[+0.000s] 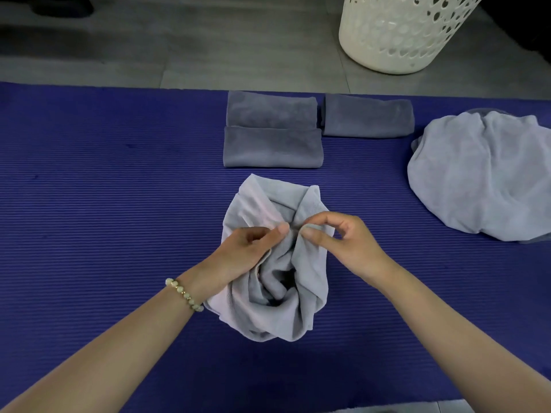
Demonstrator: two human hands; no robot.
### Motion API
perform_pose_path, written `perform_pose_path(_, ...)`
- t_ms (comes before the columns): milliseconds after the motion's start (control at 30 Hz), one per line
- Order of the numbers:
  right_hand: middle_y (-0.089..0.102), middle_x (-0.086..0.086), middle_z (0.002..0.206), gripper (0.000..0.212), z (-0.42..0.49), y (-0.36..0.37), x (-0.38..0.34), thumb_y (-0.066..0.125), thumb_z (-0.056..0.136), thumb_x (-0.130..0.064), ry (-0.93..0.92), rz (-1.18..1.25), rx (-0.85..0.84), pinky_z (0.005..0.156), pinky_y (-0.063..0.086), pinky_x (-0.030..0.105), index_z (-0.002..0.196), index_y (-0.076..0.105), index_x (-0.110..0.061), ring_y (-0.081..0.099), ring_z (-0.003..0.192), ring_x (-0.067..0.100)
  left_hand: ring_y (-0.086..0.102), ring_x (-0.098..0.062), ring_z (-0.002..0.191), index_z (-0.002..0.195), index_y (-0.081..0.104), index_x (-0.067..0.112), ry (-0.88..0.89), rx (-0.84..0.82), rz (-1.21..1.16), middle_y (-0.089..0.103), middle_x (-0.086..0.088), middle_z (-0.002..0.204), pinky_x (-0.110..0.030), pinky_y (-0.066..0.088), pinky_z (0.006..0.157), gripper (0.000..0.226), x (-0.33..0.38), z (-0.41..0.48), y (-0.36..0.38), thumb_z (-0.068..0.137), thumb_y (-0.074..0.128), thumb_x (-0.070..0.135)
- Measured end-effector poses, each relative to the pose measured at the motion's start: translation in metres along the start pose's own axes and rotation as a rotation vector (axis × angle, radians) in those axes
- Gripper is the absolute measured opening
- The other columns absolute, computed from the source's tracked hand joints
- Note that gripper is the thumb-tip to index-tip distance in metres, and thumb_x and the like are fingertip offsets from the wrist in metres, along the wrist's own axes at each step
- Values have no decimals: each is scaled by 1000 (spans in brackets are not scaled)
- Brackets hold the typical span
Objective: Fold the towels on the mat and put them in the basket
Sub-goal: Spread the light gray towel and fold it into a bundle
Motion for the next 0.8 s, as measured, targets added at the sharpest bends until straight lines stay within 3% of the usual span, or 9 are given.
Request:
perform_pose_path(67,72,-5,84,18,-7,-5,-7,69,76,-32,5,29,6,79,51,18,85,72,-16,66,82,6,71,-16,92,97,74,17,13,45,-90,75,-3,93,-37,52,96,51,-2,-5,0,78,57,62)
perform_pose_path(167,72,0,80,16,-20,-8,-15,69,75,-35,28,72,-125,74,50,21,80,72,-20,66,79,11,67,-30,100,108,69,11,37,43,-171,72,-16,101,-43,47,101,69,-4,-10,-2,72,60,70)
perform_pose_path(267,70,11,82,16,-25,-4,-25,73,76,-39,-30,75,-138,74,49,31,80,73,-24,62,79,20,70,-24,94,107,68,6,70,-63,-168,73,-13,98,-35,53,92,55,1,-19,1,87,50,54)
perform_pose_path(367,71,-1,81,15,-20,-4,-35,69,78,-28,-82,92,-112,72,50,21,83,72,-15,65,79,10,71,-20,86,102,68,6,87,-109,-142,74,-11,91,-28,56,81,52,6,-23,6,87,46,51)
perform_pose_path(500,68,-13,75,11,-17,0,-45,67,77,-20,-133,56,-171,69,46,12,83,69,-11,62,74,-2,63,-35,106,113,61,-4,109,-120,-108,66,-26,109,-42,49,99,69,12,-24,8,88,45,58)
perform_pose_path(667,68,1,82,25,-12,-2,-42,72,75,-28,-141,-13,-13,75,51,21,90,69,-8,63,78,10,69,-13,98,99,71,19,188,-164,-68,74,0,98,-21,53,85,41,18,-26,11,88,51,53)
perform_pose_path(800,64,1,83,33,-16,-5,-44,69,76,-36,-44,-70,-119,75,51,24,102,69,-16,61,76,14,70,-10,94,97,71,22,246,-191,-27,75,2,95,-19,52,81,31,26,-33,14,83,53,43)
Point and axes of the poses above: each hand's wrist, its own z-axis towards the middle knuckle, its own y-axis out of the palm, x = y × z, the point moved 1 cm from there along z, towards the middle knuckle
